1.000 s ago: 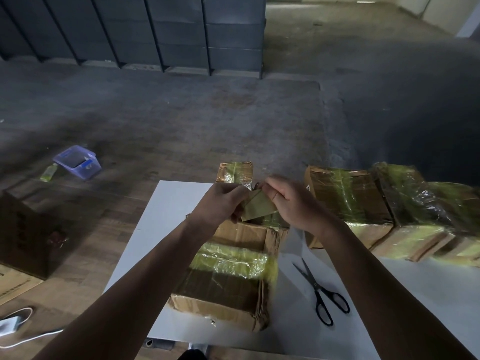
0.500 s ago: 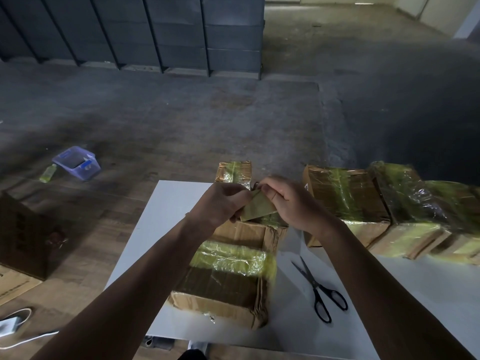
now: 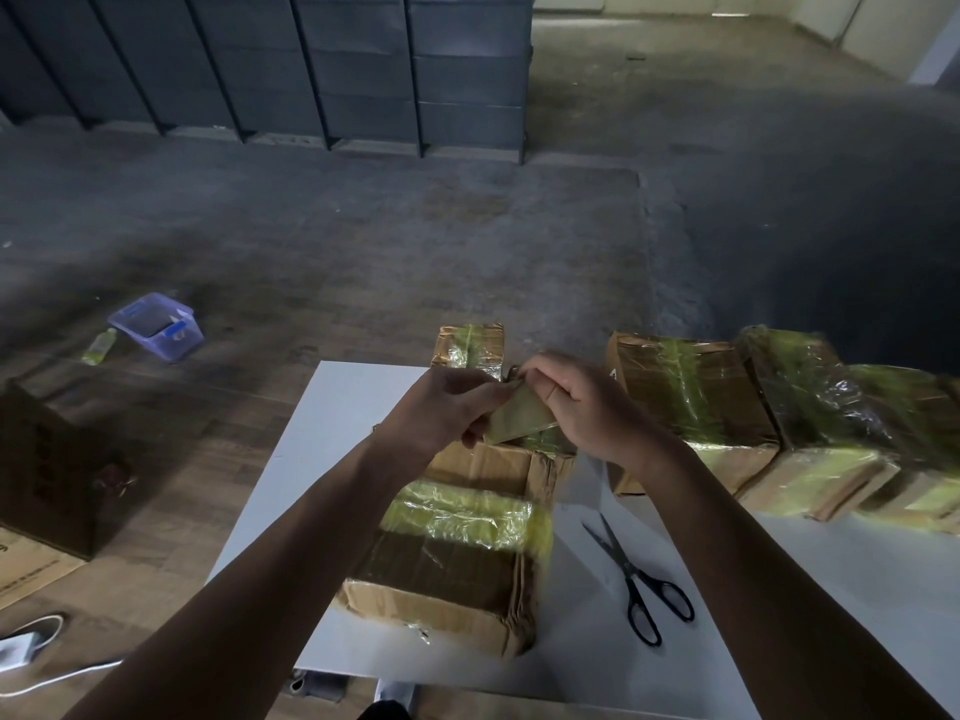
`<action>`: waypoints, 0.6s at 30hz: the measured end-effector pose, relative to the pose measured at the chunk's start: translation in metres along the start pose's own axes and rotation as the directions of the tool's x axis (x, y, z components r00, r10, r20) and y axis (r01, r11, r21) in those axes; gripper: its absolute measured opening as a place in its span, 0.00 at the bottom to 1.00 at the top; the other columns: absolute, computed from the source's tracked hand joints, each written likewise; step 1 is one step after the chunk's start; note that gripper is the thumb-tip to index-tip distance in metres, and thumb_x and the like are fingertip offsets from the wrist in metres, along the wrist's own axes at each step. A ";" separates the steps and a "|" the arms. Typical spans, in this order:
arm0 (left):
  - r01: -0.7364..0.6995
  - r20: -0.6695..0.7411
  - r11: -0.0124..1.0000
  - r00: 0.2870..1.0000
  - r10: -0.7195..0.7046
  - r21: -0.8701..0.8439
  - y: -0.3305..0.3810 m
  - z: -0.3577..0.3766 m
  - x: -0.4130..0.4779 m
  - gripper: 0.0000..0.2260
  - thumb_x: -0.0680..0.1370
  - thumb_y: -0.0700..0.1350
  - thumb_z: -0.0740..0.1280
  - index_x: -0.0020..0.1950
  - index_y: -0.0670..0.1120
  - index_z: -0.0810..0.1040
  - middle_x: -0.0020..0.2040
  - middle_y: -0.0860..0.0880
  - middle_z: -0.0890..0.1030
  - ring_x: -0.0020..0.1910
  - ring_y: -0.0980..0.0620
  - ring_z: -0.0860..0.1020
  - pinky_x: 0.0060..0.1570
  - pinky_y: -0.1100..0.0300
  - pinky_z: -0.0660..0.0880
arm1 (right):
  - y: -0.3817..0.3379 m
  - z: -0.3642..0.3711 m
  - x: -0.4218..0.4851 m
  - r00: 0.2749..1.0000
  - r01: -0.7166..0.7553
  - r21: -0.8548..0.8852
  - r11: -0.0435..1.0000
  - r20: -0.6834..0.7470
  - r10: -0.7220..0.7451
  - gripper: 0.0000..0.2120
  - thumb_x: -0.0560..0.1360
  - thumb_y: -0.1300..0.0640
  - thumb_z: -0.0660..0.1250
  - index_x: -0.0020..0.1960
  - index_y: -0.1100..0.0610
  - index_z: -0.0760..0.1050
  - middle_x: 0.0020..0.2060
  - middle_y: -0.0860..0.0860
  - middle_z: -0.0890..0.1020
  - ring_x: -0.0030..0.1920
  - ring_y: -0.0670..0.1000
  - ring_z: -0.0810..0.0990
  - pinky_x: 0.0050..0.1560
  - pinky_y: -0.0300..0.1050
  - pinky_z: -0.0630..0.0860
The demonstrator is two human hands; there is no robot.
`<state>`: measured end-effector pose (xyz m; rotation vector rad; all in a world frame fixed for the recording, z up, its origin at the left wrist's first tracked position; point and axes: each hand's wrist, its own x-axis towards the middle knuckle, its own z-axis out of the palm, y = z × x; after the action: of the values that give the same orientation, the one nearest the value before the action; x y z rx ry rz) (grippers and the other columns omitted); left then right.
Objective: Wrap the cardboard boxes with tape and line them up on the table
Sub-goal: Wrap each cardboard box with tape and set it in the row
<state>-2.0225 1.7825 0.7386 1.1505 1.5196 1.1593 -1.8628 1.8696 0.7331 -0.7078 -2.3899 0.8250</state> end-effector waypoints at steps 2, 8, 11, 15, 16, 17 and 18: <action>0.008 0.008 1.000 1.000 -0.008 -0.009 0.001 0.000 -0.001 0.15 0.78 0.43 0.67 0.43 0.29 0.76 0.31 0.44 0.72 0.28 0.53 0.70 0.28 0.63 0.69 | 0.000 0.000 0.000 1.000 0.005 -0.006 1.000 -0.001 -0.005 0.10 0.82 0.61 0.58 0.51 0.63 0.77 0.37 0.40 0.72 0.39 0.32 0.72 0.39 0.26 0.67; 0.017 -0.040 0.997 0.999 -0.014 0.069 0.004 0.002 -0.001 0.12 0.78 0.39 0.65 0.38 0.32 0.76 0.29 0.44 0.71 0.29 0.49 0.69 0.28 0.61 0.67 | -0.001 0.002 -0.002 1.000 -0.006 -0.011 1.000 0.013 0.006 0.10 0.82 0.60 0.58 0.52 0.62 0.77 0.37 0.41 0.72 0.39 0.32 0.72 0.39 0.26 0.66; 0.005 -0.048 0.997 0.999 -0.001 0.077 0.004 0.003 -0.002 0.12 0.78 0.38 0.64 0.38 0.30 0.76 0.28 0.43 0.71 0.27 0.50 0.69 0.27 0.61 0.66 | -0.002 0.001 -0.002 1.000 -0.001 -0.015 1.000 0.009 0.001 0.10 0.82 0.61 0.58 0.52 0.63 0.77 0.38 0.40 0.72 0.40 0.32 0.72 0.39 0.26 0.66; -0.004 -0.035 0.997 0.999 0.007 0.074 0.003 0.001 -0.003 0.11 0.77 0.37 0.63 0.41 0.29 0.76 0.29 0.43 0.72 0.27 0.52 0.69 0.27 0.61 0.68 | -0.002 0.001 -0.004 1.000 0.005 -0.025 1.000 0.019 -0.004 0.10 0.82 0.61 0.58 0.52 0.64 0.76 0.38 0.41 0.71 0.38 0.35 0.72 0.38 0.27 0.66; -0.007 -0.030 0.997 1.000 0.009 0.073 0.003 0.001 -0.004 0.11 0.77 0.37 0.62 0.42 0.29 0.76 0.30 0.42 0.72 0.28 0.52 0.70 0.28 0.61 0.68 | -0.002 0.001 -0.004 1.000 -0.002 -0.022 1.000 0.019 0.002 0.10 0.82 0.61 0.58 0.52 0.63 0.77 0.37 0.41 0.71 0.37 0.37 0.71 0.38 0.28 0.66; -0.009 -0.026 0.998 1.000 0.011 0.069 0.003 0.001 -0.004 0.11 0.77 0.37 0.62 0.42 0.29 0.76 0.31 0.42 0.72 0.29 0.52 0.70 0.28 0.60 0.69 | -0.002 0.001 -0.004 1.000 -0.009 -0.016 1.000 0.018 0.010 0.10 0.82 0.61 0.58 0.52 0.63 0.77 0.37 0.41 0.71 0.37 0.37 0.71 0.38 0.28 0.66; -0.009 -0.023 0.998 1.000 0.010 0.056 0.002 0.001 -0.004 0.11 0.77 0.37 0.62 0.41 0.30 0.77 0.31 0.42 0.73 0.29 0.51 0.70 0.28 0.60 0.69 | -0.002 0.001 -0.004 1.000 -0.013 -0.006 1.000 0.016 0.013 0.10 0.82 0.61 0.58 0.51 0.63 0.77 0.37 0.41 0.71 0.37 0.36 0.71 0.38 0.28 0.66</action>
<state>-2.0209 1.7788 0.7411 1.1863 1.5747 1.1467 -1.8611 1.8659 0.7325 -0.7226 -2.4054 0.8331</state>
